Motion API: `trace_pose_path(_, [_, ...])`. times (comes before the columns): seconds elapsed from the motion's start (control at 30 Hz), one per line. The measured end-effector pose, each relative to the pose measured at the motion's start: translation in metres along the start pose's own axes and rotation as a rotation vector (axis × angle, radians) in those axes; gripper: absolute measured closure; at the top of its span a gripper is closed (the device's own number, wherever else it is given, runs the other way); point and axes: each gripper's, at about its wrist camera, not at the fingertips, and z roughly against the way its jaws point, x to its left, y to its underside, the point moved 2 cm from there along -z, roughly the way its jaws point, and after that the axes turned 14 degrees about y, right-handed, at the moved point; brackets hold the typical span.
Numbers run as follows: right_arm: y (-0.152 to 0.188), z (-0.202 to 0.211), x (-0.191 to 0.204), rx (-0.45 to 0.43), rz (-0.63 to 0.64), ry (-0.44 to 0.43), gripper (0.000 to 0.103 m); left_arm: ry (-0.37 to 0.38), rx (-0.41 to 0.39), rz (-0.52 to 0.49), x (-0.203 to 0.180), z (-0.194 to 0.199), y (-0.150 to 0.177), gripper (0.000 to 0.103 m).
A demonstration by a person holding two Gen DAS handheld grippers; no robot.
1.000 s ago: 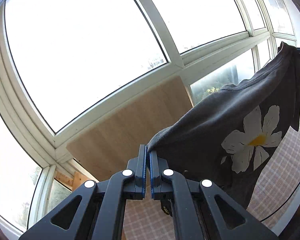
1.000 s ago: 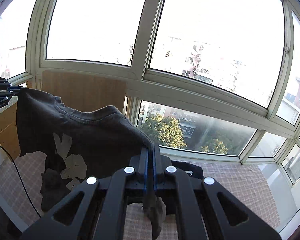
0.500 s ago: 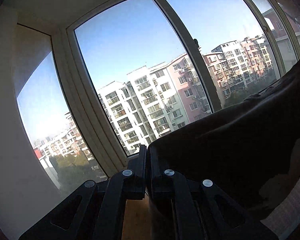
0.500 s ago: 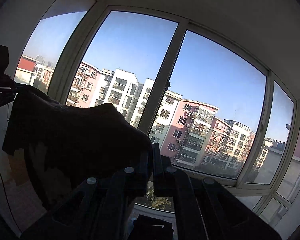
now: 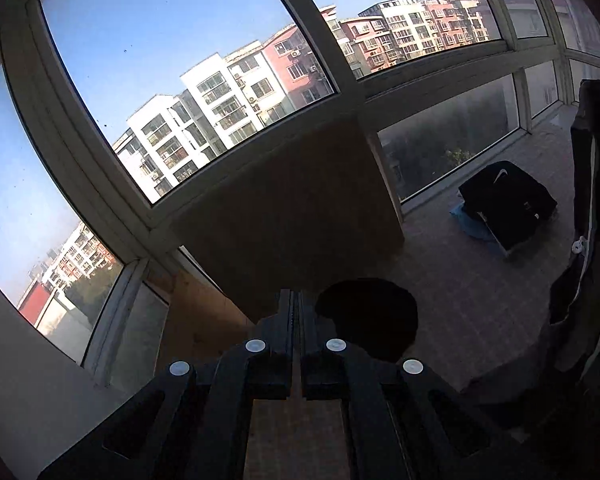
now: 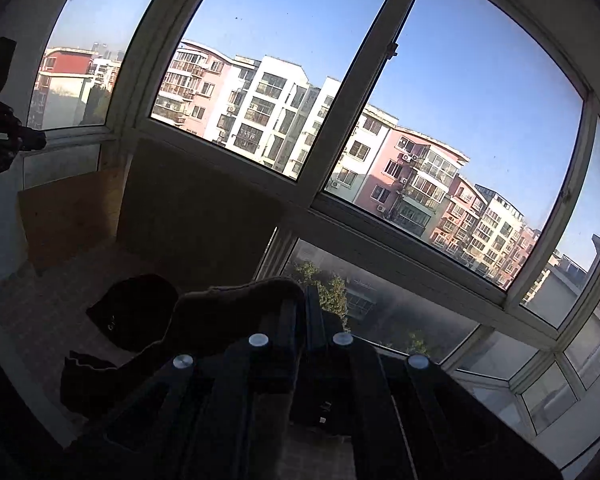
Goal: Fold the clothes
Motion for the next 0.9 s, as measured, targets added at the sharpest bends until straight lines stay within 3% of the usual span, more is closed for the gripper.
trace_pose_path(0.1, [0.082, -0.075, 0.033, 0.196, 0.058, -0.003, 0.1, 0.221, 0.139, -0.065, -0.063, -0.093, 0.066, 0.098])
trace_pose_path(0.17, [0.144, -0.115, 0.037, 0.348, 0.03, -0.011, 0.1, 0.314, 0.219, -0.131, -0.109, -0.145, 0.107, 0.098])
trace_pose_path(0.27, [0.244, -0.149, 0.029, 0.55, -0.009, 0.043, 0.1, 0.504, 0.323, -0.206, -0.179, -0.202, 0.147, 0.098])
trace_pose_path(0.4, [0.33, -0.164, 0.012, 0.742, -0.079, 0.072, 0.1, 0.654, 0.396, -0.282, -0.239, -0.232, 0.158, 0.097])
trace_pose_path(0.5, [0.353, -0.166, 0.005, 0.806, -0.101, 0.07, 0.1, 0.687, 0.404, -0.276, -0.241, -0.244, 0.131, 0.084])
trace_pose_path(0.57, [0.352, -0.165, 0.002, 0.8, -0.081, 0.073, 0.1, 0.708, 0.408, -0.272, -0.242, -0.251, 0.113, 0.064])
trace_pose_path(0.73, [0.339, -0.178, 0.003, 0.757, -0.051, 0.033, 0.1, 0.759, 0.418, -0.26, -0.244, -0.271, 0.068, 0.066])
trace_pose_path(0.87, [0.347, -0.193, -0.004, 0.745, -0.028, -0.007, 0.1, 0.844, 0.544, -0.198, -0.255, -0.309, 0.065, 0.066])
trace_pose_path(0.9, [0.351, -0.196, -0.007, 0.746, -0.027, -0.016, 0.1, 0.835, 0.571, -0.201, -0.258, -0.316, 0.067, 0.066])
